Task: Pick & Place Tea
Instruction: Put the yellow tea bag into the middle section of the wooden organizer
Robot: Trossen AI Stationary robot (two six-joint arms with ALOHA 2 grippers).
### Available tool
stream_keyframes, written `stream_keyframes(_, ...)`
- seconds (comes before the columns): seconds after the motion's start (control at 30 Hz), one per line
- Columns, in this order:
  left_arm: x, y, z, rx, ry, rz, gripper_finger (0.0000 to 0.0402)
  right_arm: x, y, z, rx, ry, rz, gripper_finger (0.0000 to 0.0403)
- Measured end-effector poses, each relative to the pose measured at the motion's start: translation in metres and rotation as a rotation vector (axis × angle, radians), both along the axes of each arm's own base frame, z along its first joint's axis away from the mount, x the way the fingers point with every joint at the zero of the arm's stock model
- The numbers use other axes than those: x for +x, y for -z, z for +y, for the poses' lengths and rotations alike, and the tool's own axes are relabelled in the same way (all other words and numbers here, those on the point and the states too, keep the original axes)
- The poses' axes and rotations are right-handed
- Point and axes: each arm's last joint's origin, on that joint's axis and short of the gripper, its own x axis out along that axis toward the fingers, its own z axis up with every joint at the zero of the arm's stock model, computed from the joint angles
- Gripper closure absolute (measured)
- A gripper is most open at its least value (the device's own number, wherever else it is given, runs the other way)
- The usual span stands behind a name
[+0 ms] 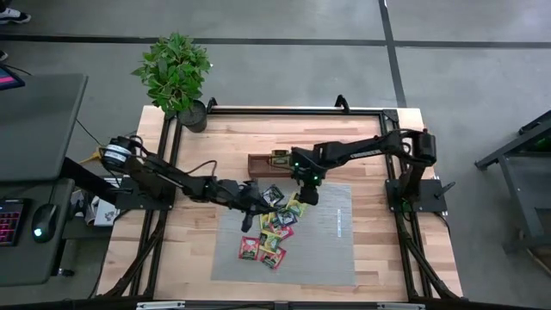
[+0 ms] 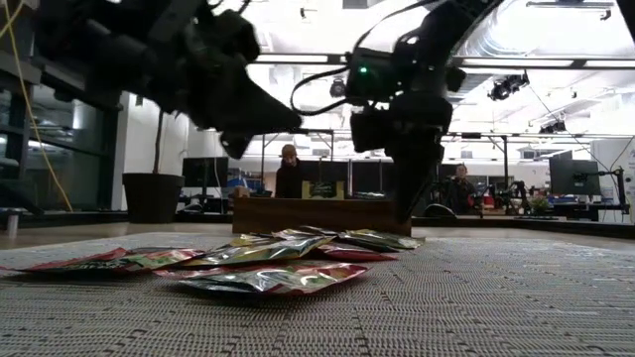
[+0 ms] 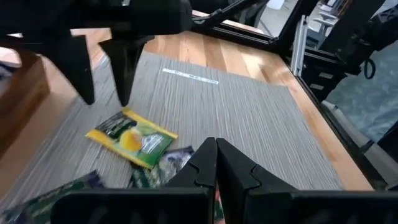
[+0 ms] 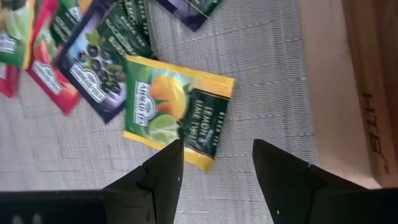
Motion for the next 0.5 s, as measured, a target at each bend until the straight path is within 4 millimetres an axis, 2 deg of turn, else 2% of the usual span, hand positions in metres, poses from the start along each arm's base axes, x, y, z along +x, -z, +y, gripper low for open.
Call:
stream_keyframes(0.2,0.030,0.008,-0.006,-0.018,-0.008,0.039,0.0401,-0.009,0.002,0.002,-0.008,0.001,-0.068,0.0214)
stream_keyframes(0.5,0.063,0.019,-0.015,-0.043,0.036,0.099,0.0401,-0.004,0.003,0.012,-0.070,-0.034,-0.114,0.0214)
